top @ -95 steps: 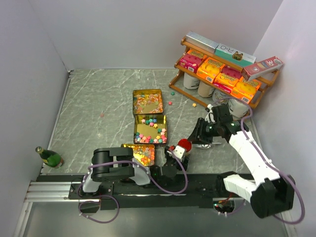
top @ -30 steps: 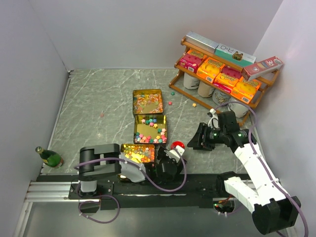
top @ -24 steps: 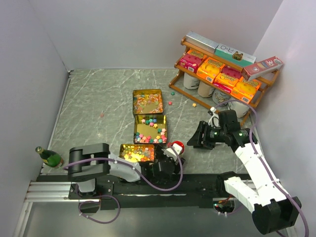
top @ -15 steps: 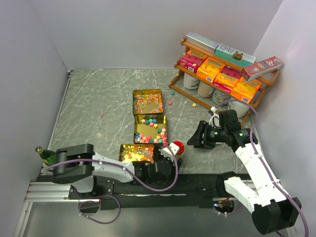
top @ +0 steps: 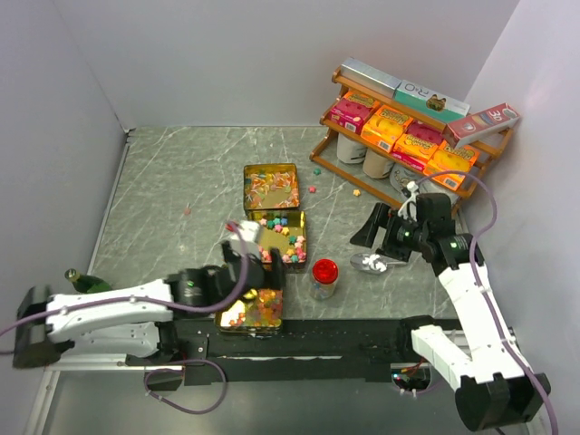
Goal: Pack the candies
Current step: Reset both arms
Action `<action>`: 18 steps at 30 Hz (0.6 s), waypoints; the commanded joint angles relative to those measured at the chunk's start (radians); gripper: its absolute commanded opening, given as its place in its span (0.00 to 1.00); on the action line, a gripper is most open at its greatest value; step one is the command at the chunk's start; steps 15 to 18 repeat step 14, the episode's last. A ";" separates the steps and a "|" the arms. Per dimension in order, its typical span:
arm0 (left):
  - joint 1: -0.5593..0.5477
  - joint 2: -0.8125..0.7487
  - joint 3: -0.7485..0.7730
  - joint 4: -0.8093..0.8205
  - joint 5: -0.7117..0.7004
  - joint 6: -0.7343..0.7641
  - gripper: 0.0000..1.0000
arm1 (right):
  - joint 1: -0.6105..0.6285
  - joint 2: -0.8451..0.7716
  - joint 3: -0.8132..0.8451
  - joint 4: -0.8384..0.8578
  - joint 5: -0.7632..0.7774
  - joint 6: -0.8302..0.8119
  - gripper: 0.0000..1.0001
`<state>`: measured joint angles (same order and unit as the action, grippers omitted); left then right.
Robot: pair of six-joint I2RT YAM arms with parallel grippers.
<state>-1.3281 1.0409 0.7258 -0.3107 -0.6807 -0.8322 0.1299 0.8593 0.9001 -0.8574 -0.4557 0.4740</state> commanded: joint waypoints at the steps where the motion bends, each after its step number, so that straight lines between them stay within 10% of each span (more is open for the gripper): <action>1: 0.154 -0.128 0.066 -0.180 0.041 0.013 0.96 | -0.029 0.040 0.034 0.115 0.086 0.027 1.00; 18: 0.313 -0.091 0.179 -0.067 0.101 0.367 0.97 | -0.036 0.081 0.008 0.221 0.239 0.107 1.00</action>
